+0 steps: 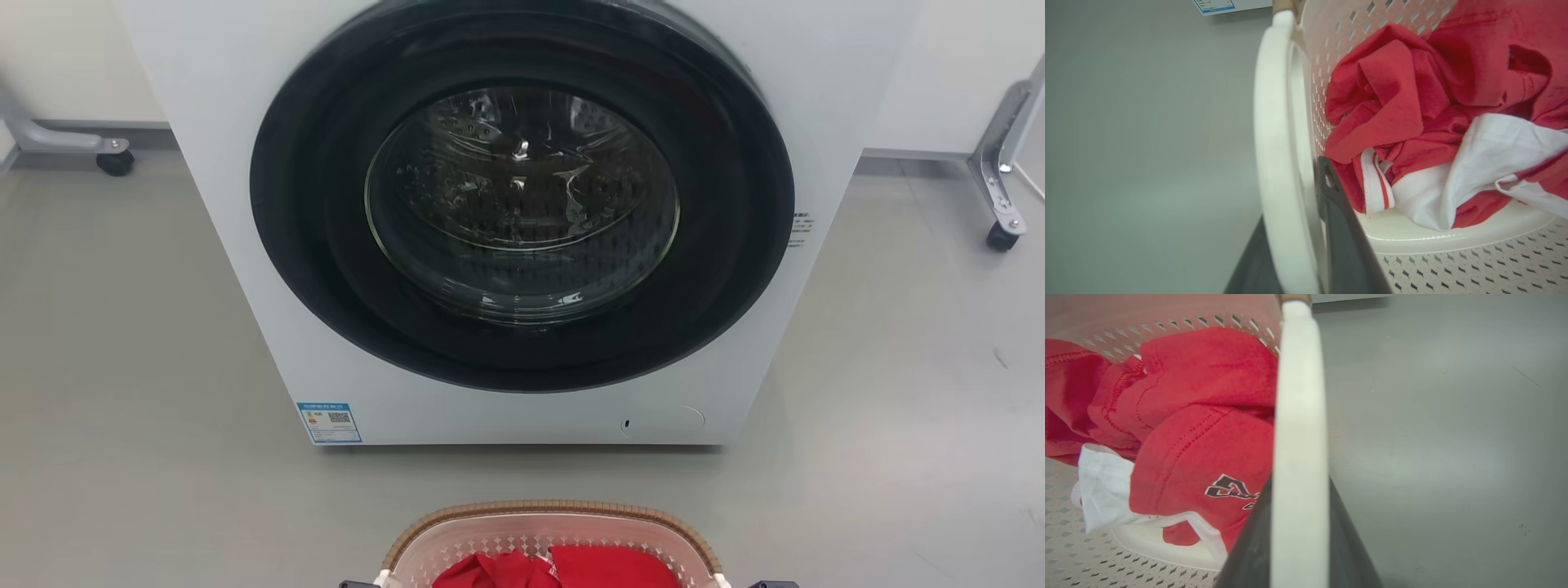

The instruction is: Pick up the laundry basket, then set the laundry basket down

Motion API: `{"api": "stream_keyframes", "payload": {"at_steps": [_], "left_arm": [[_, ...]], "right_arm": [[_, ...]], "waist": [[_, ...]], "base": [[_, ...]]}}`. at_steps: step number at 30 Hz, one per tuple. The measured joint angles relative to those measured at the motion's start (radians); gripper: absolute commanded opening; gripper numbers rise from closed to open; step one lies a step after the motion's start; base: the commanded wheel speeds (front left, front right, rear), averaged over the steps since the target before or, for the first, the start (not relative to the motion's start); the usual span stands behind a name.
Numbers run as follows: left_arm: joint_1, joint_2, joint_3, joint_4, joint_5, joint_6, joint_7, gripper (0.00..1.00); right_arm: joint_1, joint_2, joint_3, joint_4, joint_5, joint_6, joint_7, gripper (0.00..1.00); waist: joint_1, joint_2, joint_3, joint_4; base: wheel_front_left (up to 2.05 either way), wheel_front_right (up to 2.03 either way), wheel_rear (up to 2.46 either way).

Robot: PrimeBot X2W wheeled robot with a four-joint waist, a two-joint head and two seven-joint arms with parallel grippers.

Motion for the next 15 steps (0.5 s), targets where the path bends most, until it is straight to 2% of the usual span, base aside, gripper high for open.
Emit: {"api": "stream_keyframes", "payload": {"at_steps": [15], "left_arm": [[0.001, 0.003, -0.021, 0.000, -0.009, 0.002, 0.008, 0.00]], "right_arm": [[0.002, 0.000, 0.030, 0.003, 0.035, -0.001, 0.000, 0.00]], "waist": [[0.0002, 0.0001, -0.006, 0.004]], "base": [[0.00, 0.00, 0.00]]}}
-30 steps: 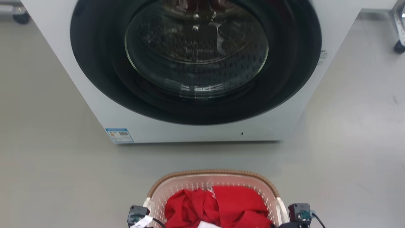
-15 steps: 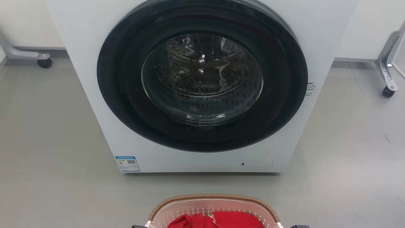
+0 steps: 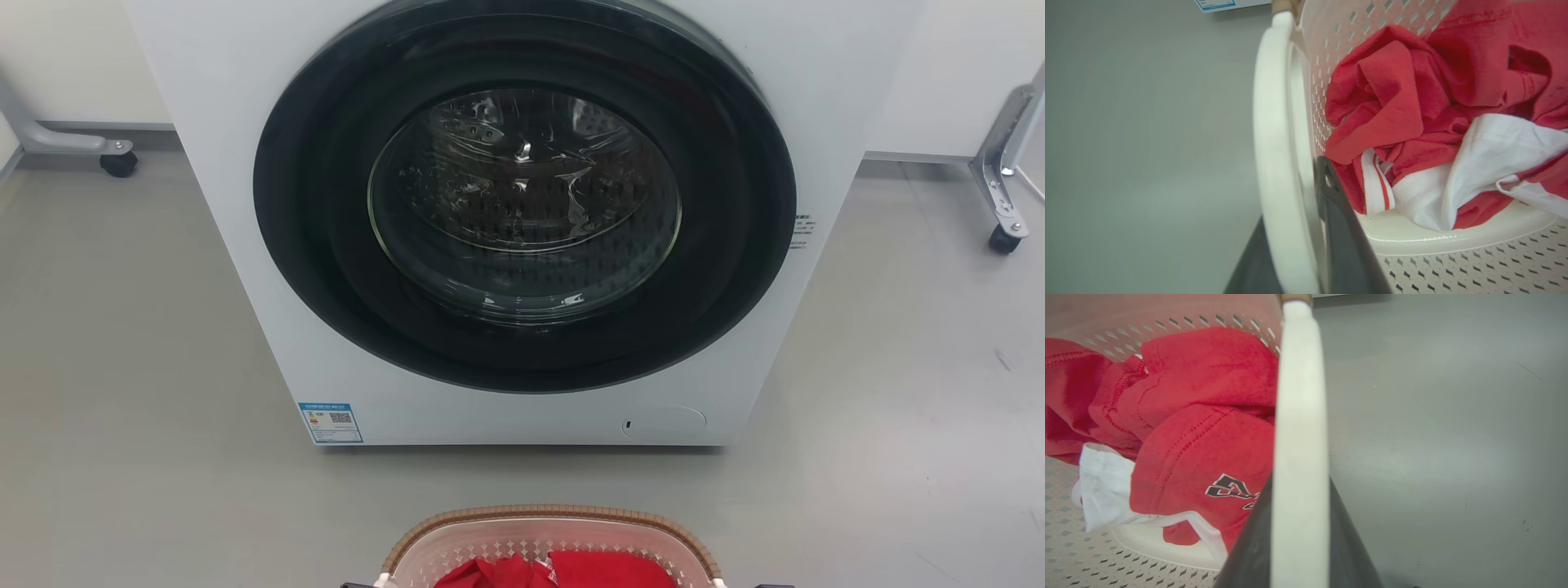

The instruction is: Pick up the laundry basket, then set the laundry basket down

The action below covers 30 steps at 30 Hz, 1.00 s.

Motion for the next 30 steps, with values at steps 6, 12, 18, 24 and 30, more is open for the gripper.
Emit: {"api": "stream_keyframes", "payload": {"at_steps": [6, 12, 18, 24, 30], "left_arm": [[0.000, 0.000, -0.006, 0.000, -0.007, 0.004, 0.000, 0.00], [0.000, 0.001, -0.010, 0.000, -0.008, 0.004, 0.000, 0.00], [0.000, 0.002, -0.016, 0.000, -0.033, 0.007, 0.000, 0.00], [0.000, 0.002, -0.022, -0.002, -0.035, 0.007, 0.000, 0.00], [-0.006, 0.005, -0.025, -0.005, -0.040, 0.013, -0.010, 0.00]], "right_arm": [[-0.001, 0.000, 0.011, 0.002, 0.018, 0.000, -0.001, 0.00], [-0.002, -0.001, 0.024, 0.002, 0.032, 0.000, -0.003, 0.00], [-0.003, -0.001, 0.035, 0.003, 0.040, 0.000, -0.010, 0.00], [-0.005, -0.002, 0.044, 0.006, 0.046, 0.000, -0.012, 0.00], [-0.028, -0.002, 0.054, 0.009, 0.051, 0.000, -0.019, 0.00]], "waist": [[0.0000, 0.0001, 0.003, -0.002], [0.0000, 0.0002, 0.007, -0.002], [0.0000, 0.0001, 0.012, -0.004], [0.0000, 0.0001, 0.019, -0.005], [0.0000, 0.0001, 0.041, -0.007]], "base": [[0.00, 0.00, 0.00], [0.00, 0.00, 0.00], [0.00, 0.00, 0.00], [0.00, 0.00, 0.00], [0.00, 0.00, 0.00]]}}
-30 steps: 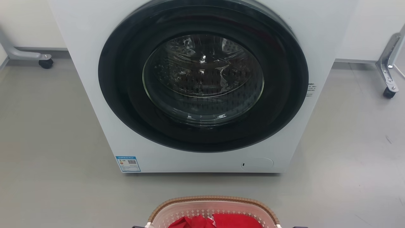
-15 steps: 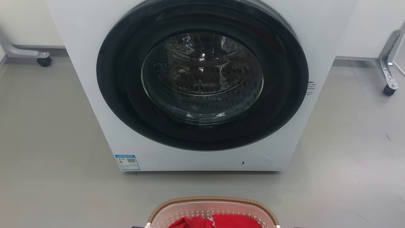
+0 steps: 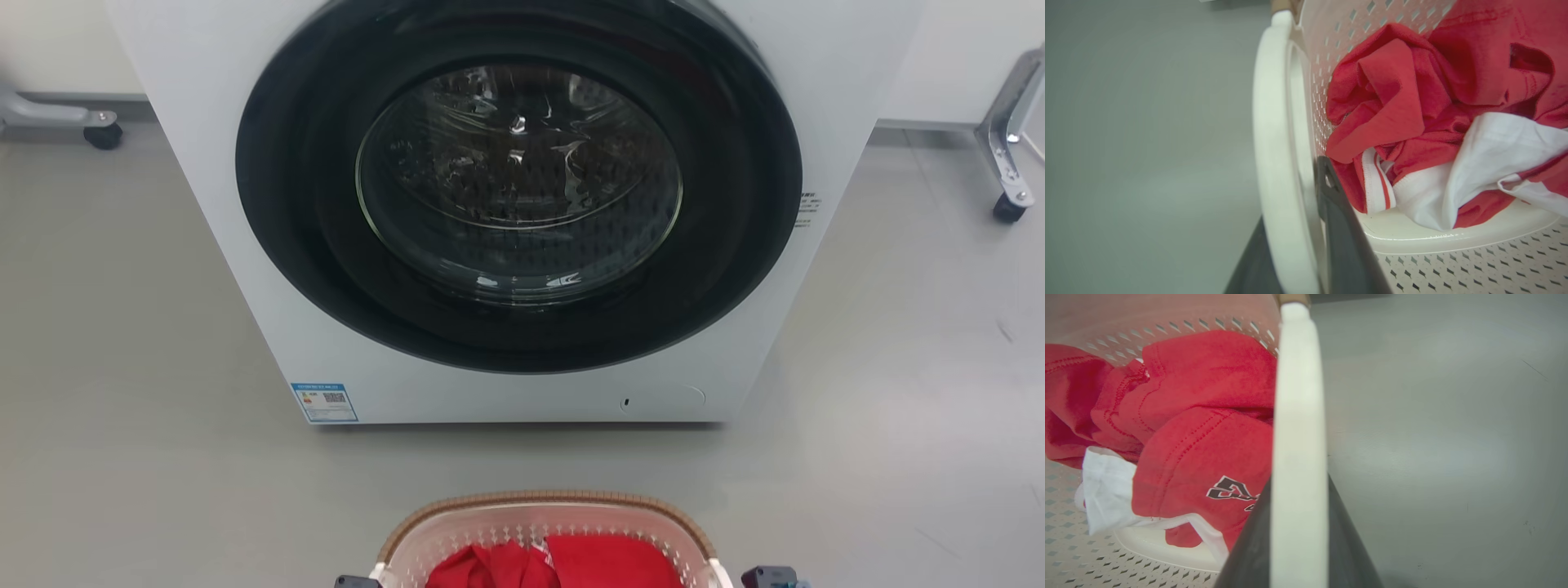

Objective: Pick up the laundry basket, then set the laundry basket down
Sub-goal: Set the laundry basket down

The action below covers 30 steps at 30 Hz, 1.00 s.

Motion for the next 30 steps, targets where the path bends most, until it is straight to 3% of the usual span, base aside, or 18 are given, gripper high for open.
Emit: {"api": "stream_keyframes", "payload": {"at_steps": [12, 30], "left_arm": [[-0.127, 0.003, 0.018, -0.017, -0.008, 0.006, -0.026, 0.00], [-0.342, 0.005, 0.049, -0.011, -0.001, 0.013, -0.085, 0.00]], "right_arm": [[-0.153, -0.004, -0.014, 0.018, 0.004, 0.000, -0.027, 0.00], [-0.412, -0.005, -0.020, 0.065, -0.029, 0.000, -0.071, 0.00]], "waist": [[0.0001, 0.0000, 0.109, -0.003], [0.0002, 0.0001, 0.378, -0.008]], "base": [[0.00, 0.00, 0.00], [0.00, 0.00, 0.00]]}}
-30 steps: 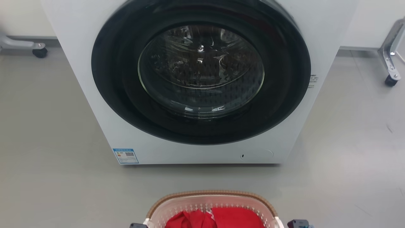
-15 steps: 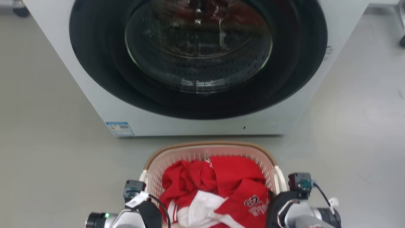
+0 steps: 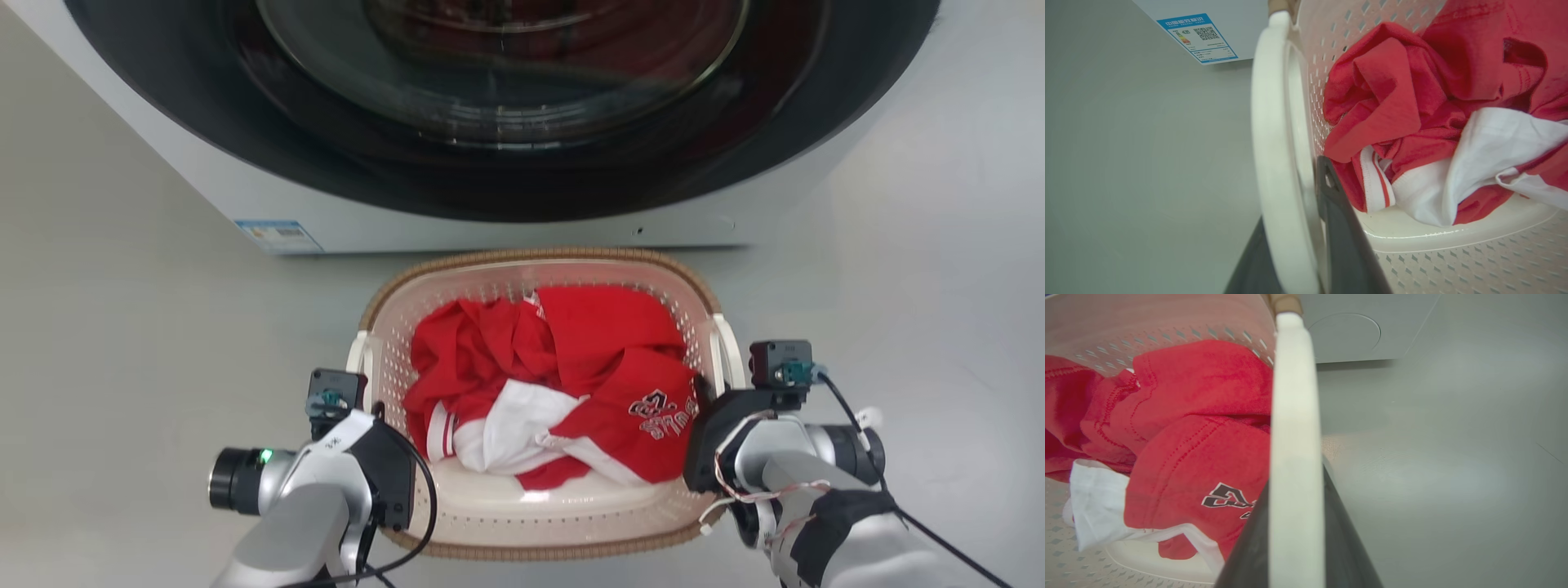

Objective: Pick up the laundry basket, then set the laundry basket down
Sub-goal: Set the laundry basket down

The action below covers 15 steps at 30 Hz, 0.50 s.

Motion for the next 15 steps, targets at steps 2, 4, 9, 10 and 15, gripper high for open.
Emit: {"api": "stream_keyframes", "payload": {"at_steps": [2, 4, 9, 10, 15], "left_arm": [[-0.020, 0.000, 0.002, 0.002, 0.000, 0.000, -0.003, 0.00], [-0.038, 0.000, 0.003, 0.004, 0.002, 0.000, -0.012, 0.00], [-0.085, 0.000, 0.006, 0.010, 0.005, 0.007, -0.021, 0.00], [-0.094, 0.000, 0.007, 0.011, 0.005, 0.007, -0.021, 0.00], [-0.139, -0.003, 0.008, 0.015, 0.009, 0.008, -0.031, 0.00]], "right_arm": [[-0.022, -0.001, -0.001, 0.002, -0.003, 0.000, -0.001, 0.00], [-0.043, -0.001, -0.001, 0.003, -0.008, 0.000, -0.008, 0.00], [-0.093, -0.002, -0.002, 0.012, -0.010, 0.000, -0.018, 0.00], [-0.102, -0.002, -0.003, 0.014, -0.010, 0.000, -0.019, 0.00], [-0.149, -0.002, -0.004, 0.030, -0.017, 0.000, -0.029, 0.00]], "waist": [[-0.0001, 0.0000, 0.030, 0.000], [0.0000, 0.0000, 0.060, 0.001], [0.0000, 0.0001, 0.135, 0.002], [0.0000, 0.0001, 0.150, 0.002], [-0.0001, 0.0000, 0.225, 0.003]], "base": [[0.00, 0.00, 0.00], [0.00, 0.00, 0.00], [0.00, 0.00, 0.00], [0.00, 0.00, 0.00], [0.00, 0.00, 0.00]]}}
